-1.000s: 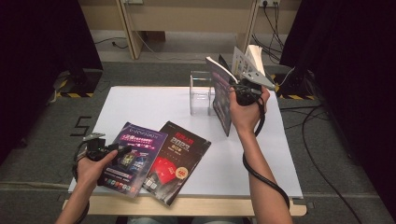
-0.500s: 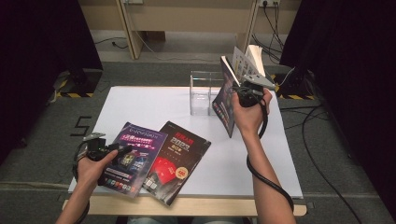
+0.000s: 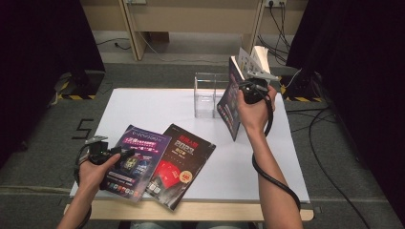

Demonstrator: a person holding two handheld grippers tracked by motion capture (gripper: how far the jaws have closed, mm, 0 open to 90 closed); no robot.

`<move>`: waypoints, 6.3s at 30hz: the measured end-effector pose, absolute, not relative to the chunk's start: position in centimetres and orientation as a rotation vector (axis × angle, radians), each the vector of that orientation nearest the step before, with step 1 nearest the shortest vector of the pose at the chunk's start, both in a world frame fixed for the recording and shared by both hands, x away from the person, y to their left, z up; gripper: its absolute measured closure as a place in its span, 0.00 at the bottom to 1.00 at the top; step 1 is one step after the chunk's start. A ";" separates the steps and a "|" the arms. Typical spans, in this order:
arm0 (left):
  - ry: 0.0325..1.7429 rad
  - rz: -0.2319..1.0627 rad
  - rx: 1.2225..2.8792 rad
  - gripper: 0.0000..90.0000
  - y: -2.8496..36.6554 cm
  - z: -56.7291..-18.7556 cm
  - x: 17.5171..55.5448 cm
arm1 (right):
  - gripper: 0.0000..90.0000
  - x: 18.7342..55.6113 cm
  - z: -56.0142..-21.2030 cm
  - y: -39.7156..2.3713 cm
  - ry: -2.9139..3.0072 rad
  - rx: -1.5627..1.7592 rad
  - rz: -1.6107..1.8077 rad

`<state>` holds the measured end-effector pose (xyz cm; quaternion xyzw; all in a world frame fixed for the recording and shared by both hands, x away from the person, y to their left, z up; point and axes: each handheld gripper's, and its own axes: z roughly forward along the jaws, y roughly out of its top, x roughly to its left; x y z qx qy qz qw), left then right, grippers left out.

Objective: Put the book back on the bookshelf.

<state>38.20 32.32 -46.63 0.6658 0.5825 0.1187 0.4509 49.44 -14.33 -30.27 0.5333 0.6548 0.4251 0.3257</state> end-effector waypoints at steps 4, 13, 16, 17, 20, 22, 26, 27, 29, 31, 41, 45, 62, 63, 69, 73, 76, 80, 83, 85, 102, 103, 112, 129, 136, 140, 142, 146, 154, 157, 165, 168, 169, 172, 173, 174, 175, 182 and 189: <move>1.442 0.291 1.649 0.30 32.3 -46.7 38.3 | 0.94 49.1 -30.2 -14.1 1.696 1.377 1.168; 1.445 0.290 1.644 0.30 32.4 -46.8 38.2 | 0.94 49.5 -29.4 -13.3 1.649 1.348 1.216; 1.443 0.289 1.645 0.30 32.3 -46.7 38.2 | 0.94 50.0 -29.0 -13.1 1.621 1.350 1.226; 1.442 0.289 1.644 0.30 32.4 -46.7 38.2 | 0.94 50.1 -28.9 -13.0 1.615 1.349 1.227; 1.443 0.291 1.643 0.30 32.5 -46.7 38.3 | 0.94 50.6 -28.6 -12.8 1.598 1.343 1.228; 1.444 0.290 1.644 0.30 32.5 -46.8 38.3 | 0.94 51.0 -28.5 -12.7 1.592 1.350 1.229; 1.444 0.289 1.642 0.30 32.5 -46.7 38.2 | 0.94 51.8 -28.7 -12.4 1.573 1.357 1.220; 1.444 0.289 1.641 0.30 32.5 -46.7 38.2 | 0.94 52.0 -28.7 -12.4 1.569 1.362 1.216; 1.445 0.288 1.640 0.30 32.6 -46.7 38.3 | 0.94 52.3 -28.9 -12.3 1.562 1.364 1.208; 1.446 0.289 1.640 0.30 32.6 -46.8 38.3 | 0.94 52.6 -29.1 -12.3 1.556 1.370 1.197; 1.447 0.290 1.640 0.30 32.7 -46.8 38.3 | 0.94 53.9 -29.9 -12.1 1.547 1.400 1.192; 1.447 0.290 1.641 0.30 32.8 -46.8 38.3 | 0.94 54.1 -30.1 -12.0 1.536 1.398 1.196; 1.447 0.291 1.642 0.30 32.7 -46.8 38.2 | 0.91 54.4 -31.3 -12.3 1.541 1.404 1.161; 1.448 0.291 1.641 0.30 32.7 -46.8 38.2 | 0.90 54.4 -31.3 -12.3 1.545 1.403 1.156; 1.446 0.290 1.642 0.30 32.7 -46.8 38.2 | 0.87 54.1 -31.0 -12.7 1.557 1.420 1.119; 1.446 0.291 1.643 0.30 32.6 -46.8 38.2 | 0.86 53.9 -31.0 -13.0 1.561 1.424 1.101; 1.445 0.291 1.644 0.30 32.5 -46.8 38.2 | 0.84 53.8 -31.0 -13.3 1.559 1.427 1.093; 1.445 0.291 1.644 0.30 32.5 -46.8 38.2 | 0.83 53.6 -31.1 -13.5 1.562 1.423 1.081; 1.445 0.290 1.645 0.30 32.5 -46.8 38.2 | 0.82 53.5 -31.0 -13.6 1.564 1.422 1.071; 1.444 0.290 1.645 0.30 32.5 -46.8 38.2 | 0.81 53.4 -31.0 -13.6 1.564 1.421 1.070; 1.443 0.290 1.652 0.30 32.3 -46.9 38.2 | 0.70 52.0 -31.2 -14.2 1.571 1.411 1.072; 1.443 0.291 1.652 0.30 32.3 -46.8 38.2 | 0.70 51.9 -31.3 -14.2 1.572 1.412 1.074; 1.441 0.290 1.652 0.30 32.2 -46.9 38.2 | 0.69 51.3 -31.6 -14.6 1.574 1.417 1.081; 1.437 0.285 1.658 0.30 31.9 -46.9 38.2 | 0.69 50.1 -31.9 -15.3 1.565 1.424 1.092; 1.435 0.285 1.659 0.30 31.9 -46.8 38.2 | 0.84 49.8 -32.1 -15.6 1.561 1.432 1.117; 1.435 0.285 1.660 0.30 31.9 -46.9 38.2 | 0.88 50.0 -32.0 -15.8 1.555 1.468 1.142; 1.435 0.284 1.660 0.30 31.9 -46.9 38.2 | 0.89 50.0 -32.0 -15.8 1.549 1.483 1.157; 1.435 0.284 1.662 0.30 31.9 -46.9 38.2 | 0.92 50.2 -32.0 -15.9 1.530 1.518 1.204; 1.437 0.286 1.654 0.30 32.0 -46.8 38.2 | 0.92 51.0 -31.8 -15.2 1.507 1.508 1.204; 1.439 0.286 1.652 0.30 32.1 -46.9 38.2 | 0.92 51.2 -31.8 -15.1 1.504 1.505 1.198; 1.437 0.287 1.656 0.30 32.0 -46.9 38.2 | 0.85 51.2 -32.2 -15.6 1.504 1.498 1.166; 1.438 0.285 1.659 0.30 31.9 -46.9 38.2 | 0.79 51.0 -32.4 -15.8 1.508 1.496 1.158; 1.437 0.285 1.660 0.30 31.9 -46.9 38.2 | 0.77 50.9 -32.4 -15.9 1.512 1.498 1.156; 1.435 0.286 1.661 0.30 31.9 -46.9 38.2 | 0.73 50.8 -32.4 -16.0 1.525 1.497 1.144; 1.435 0.286 1.660 0.30 31.9 -46.9 38.2 | 0.73 50.7 -32.4 -16.0 1.527 1.497 1.145; 1.435 0.286 1.659 0.30 31.9 -46.8 38.2 | 0.72 50.6 -32.5 -16.0 1.530 1.494 1.142; 1.434 0.286 1.657 0.30 31.9 -46.8 38.2 | 0.71 50.5 -32.5 -15.9 1.531 1.495 1.142; 1.434 0.286 1.658 0.30 31.9 -46.8 38.2 | 0.68 49.7 -32.7 -16.0 1.545 1.496 1.151; 1.435 0.289 1.658 0.30 31.8 -46.8 38.1 | 0.67 48.7 -33.0 -16.1 1.556 1.489 1.158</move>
